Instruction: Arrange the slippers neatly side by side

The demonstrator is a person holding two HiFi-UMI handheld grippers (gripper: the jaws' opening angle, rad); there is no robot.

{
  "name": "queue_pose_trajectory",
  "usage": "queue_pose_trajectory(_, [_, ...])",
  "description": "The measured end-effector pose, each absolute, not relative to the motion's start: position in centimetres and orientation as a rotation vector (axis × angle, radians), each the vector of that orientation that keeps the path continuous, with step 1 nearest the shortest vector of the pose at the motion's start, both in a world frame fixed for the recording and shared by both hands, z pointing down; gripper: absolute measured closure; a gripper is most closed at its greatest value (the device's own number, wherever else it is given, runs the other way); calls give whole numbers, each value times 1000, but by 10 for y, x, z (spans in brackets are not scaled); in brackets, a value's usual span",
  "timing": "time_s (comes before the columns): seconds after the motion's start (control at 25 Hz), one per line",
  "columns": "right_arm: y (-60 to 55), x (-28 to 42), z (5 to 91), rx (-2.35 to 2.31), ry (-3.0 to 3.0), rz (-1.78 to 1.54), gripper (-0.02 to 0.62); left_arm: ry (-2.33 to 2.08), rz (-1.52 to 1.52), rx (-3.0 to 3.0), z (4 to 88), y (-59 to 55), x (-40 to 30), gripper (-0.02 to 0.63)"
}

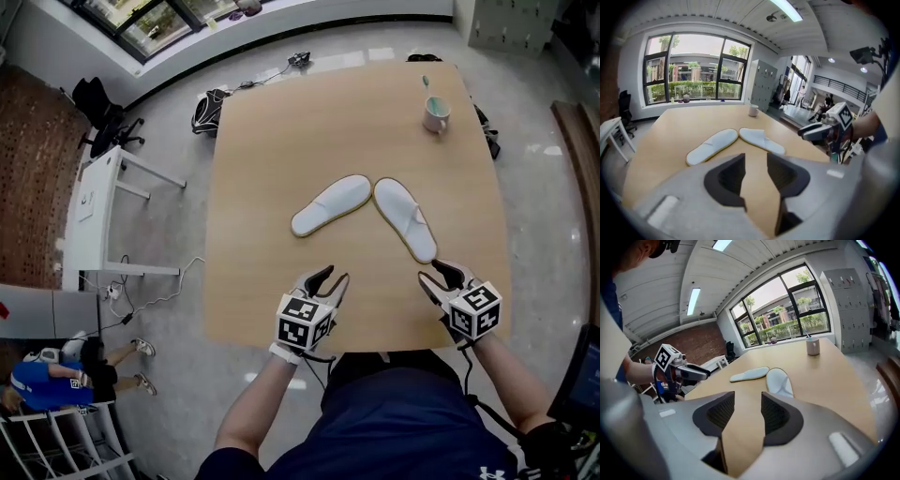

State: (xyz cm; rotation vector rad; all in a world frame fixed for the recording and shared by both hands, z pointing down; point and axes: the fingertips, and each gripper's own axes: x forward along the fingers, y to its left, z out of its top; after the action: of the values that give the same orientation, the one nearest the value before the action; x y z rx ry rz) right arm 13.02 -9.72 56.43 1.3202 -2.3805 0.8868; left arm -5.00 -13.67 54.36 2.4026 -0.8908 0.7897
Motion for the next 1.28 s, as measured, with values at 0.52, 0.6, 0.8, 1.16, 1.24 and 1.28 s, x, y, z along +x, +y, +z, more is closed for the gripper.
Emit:
queue_pose_trajectory(0.52, [-169,147,611,1046,-2198,399,363,-785,1373,2624,610,-267,-93,448])
queue_pose_trajectory(0.6, [-172,145,622,966,-2192,398,352,-724,1432,2668,616,-279,-90,428])
queue_pose_trajectory(0.8, [-171,143,646,675,-2164,268,333,-326,1857,2807,647,-290,-87,331])
queue_pose_trajectory(1.16, [-174,140,676,293,-2049,20,290,462,2369,2762,688,-316,-106,338])
queue_pose_trajectory(1.24, [-172,139,683,248,-2030,1,290,582,2430,2761,694,-318,-105,297])
queue_pose_trajectory(1.28, [-170,137,686,231,-2025,-2,288,637,2454,2758,696,-317,-104,282])
